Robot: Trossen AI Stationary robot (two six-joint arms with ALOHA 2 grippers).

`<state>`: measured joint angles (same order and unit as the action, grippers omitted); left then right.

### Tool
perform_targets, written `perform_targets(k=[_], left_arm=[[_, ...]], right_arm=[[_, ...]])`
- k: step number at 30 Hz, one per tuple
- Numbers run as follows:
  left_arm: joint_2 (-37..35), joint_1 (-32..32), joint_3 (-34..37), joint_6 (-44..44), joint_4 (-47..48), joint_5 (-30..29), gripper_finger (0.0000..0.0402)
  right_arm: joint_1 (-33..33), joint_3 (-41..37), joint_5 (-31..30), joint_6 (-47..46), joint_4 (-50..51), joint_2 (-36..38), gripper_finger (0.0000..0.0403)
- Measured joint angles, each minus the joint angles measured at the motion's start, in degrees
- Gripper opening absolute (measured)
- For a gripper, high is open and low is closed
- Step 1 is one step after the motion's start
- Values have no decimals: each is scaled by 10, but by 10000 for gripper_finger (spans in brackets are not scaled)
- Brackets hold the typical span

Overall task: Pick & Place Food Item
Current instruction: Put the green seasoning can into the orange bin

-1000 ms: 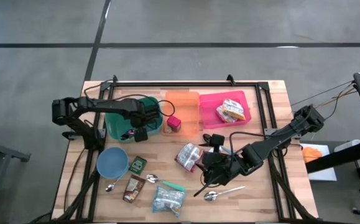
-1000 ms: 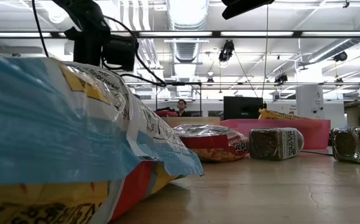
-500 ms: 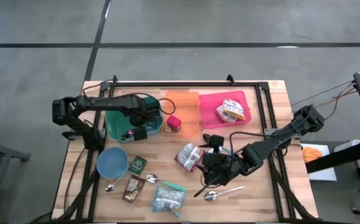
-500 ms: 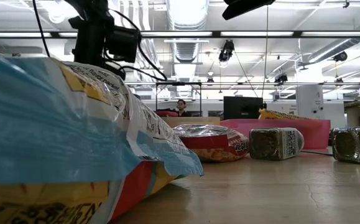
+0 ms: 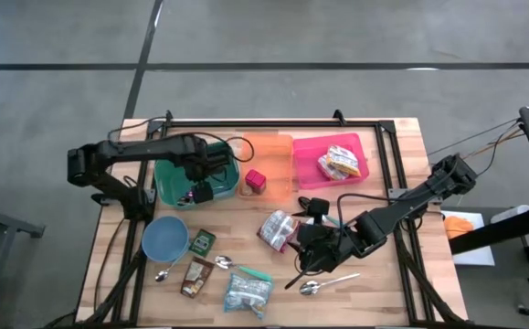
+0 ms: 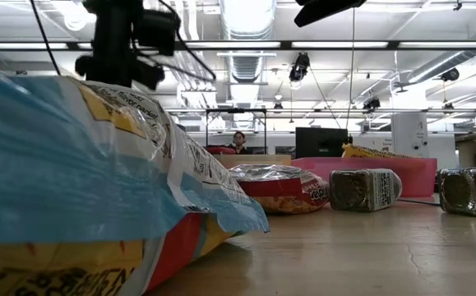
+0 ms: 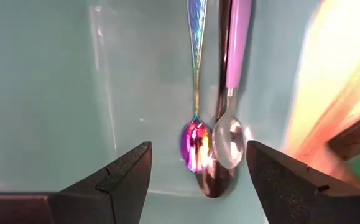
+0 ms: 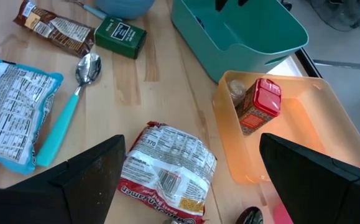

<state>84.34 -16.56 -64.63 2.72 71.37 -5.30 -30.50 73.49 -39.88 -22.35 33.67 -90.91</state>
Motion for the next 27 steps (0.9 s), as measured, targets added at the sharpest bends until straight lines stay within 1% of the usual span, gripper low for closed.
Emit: perform_targets(k=[3,6,9,13,17,21,24,27], left_arm=[[-31,8,-10,55,18,0,263],[-55,33,-15,92,42,0,262],[-69,79,-15,137,58,0,251],[-69,164,-15,202,52,3,219],[-63,242,-15,271,31,4,185],[-57,297,-11,354,-16,4,163],[-57,322,2,405,-66,4,159],[-57,329,14,442,-105,4,158]], right_arm=[[0,0,0,-1,0,0,367],[0,0,0,-2,0,0,367],[0,0,0,-2,-1,0,367],[0,0,0,-2,-5,0,367],[0,0,0,-2,-14,0,367],[0,0,-1,-2,-16,0,367],[0,0,-1,-2,-16,0,367],[0,0,-1,-2,-16,0,367]])
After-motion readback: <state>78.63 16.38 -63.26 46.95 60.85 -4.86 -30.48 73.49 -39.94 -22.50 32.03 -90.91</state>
